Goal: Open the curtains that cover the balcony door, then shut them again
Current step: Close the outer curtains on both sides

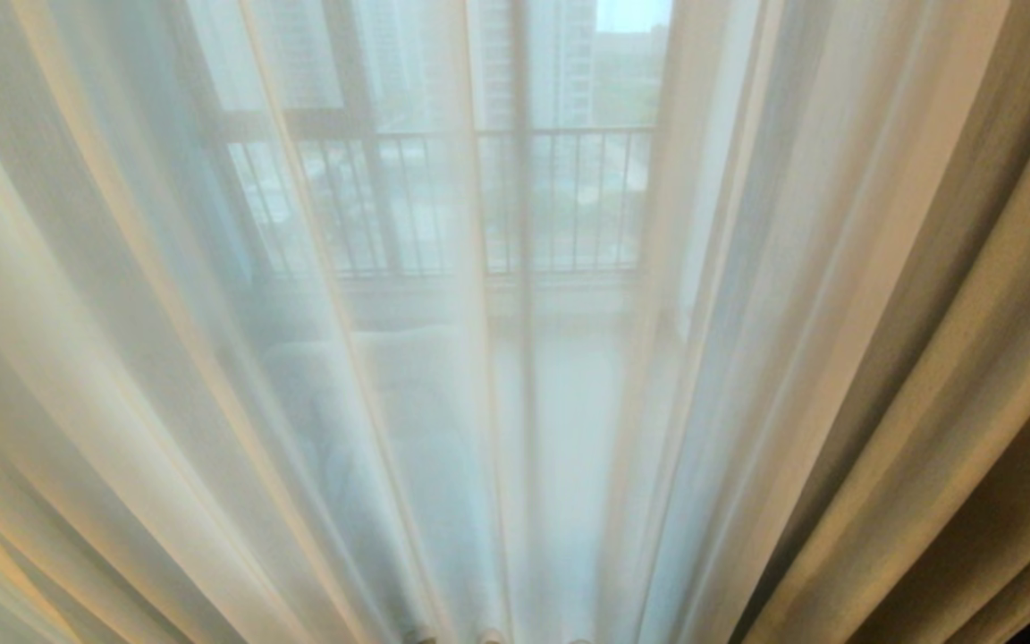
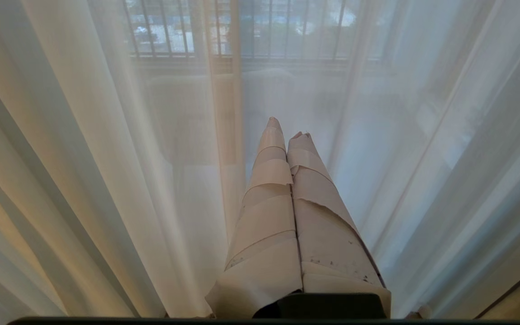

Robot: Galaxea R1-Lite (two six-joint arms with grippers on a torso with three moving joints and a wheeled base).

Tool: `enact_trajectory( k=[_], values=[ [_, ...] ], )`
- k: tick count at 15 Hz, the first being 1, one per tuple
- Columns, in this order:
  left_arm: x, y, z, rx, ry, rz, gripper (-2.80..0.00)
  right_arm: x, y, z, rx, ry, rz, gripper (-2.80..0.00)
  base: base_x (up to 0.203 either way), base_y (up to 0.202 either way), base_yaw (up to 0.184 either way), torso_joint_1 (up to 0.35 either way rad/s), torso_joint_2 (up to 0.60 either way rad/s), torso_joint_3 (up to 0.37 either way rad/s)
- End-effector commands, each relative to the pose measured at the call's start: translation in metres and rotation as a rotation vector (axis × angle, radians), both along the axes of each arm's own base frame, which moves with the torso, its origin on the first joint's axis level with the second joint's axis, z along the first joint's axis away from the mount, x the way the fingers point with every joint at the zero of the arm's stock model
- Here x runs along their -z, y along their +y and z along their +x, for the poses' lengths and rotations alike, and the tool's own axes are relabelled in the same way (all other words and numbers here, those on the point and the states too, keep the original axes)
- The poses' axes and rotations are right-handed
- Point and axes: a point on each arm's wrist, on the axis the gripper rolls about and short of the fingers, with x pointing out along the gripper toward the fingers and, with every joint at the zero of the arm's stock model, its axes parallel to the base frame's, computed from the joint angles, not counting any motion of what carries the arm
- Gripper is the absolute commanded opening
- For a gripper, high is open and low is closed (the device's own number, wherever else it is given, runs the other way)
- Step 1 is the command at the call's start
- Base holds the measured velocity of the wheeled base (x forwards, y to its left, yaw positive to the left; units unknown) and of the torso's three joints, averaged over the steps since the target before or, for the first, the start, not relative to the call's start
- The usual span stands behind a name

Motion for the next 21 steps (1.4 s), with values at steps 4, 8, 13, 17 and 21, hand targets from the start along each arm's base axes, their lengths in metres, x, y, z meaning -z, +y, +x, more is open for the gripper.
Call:
enact_trajectory(
  k=[4,8,13,17,21],
  values=[
    [0.000,0.000,0.000,-0.001,-0.001,-0.002,-2.80,-0.001,0.000,0.000,0.003,0.001,0.008,-2.80,0.000,0.000,0.000,0.000,0.00,0.000],
    [0.000,0.000,0.000,-0.001,-0.001,-0.002,-2.80,-0.022,0.000,0.002,0.004,0.015,0.013,-2.80,0.000,0.000,0.000,0.000,0.00,0.000],
    [0.000,0.000,0.000,-0.001,-0.001,-0.002,-2.80,-0.113,-0.001,0.039,0.093,0.039,0.116,-2.80,0.000,0.000,0.000,0.000,0.00,0.000],
    [0.000,0.000,0.000,-0.001,-0.001,-0.002,-2.80,-0.206,-0.015,0.093,0.145,-0.052,0.164,-2.80,0.000,0.000,0.000,0.000,0.00,0.000],
    [0.000,0.000,0.000,-0.001,-0.001,-0.002,-2.80,-0.256,-0.031,0.137,0.168,-0.139,0.171,-2.80,0.000,0.000,0.000,0.000,0.00,0.000]
  ],
)
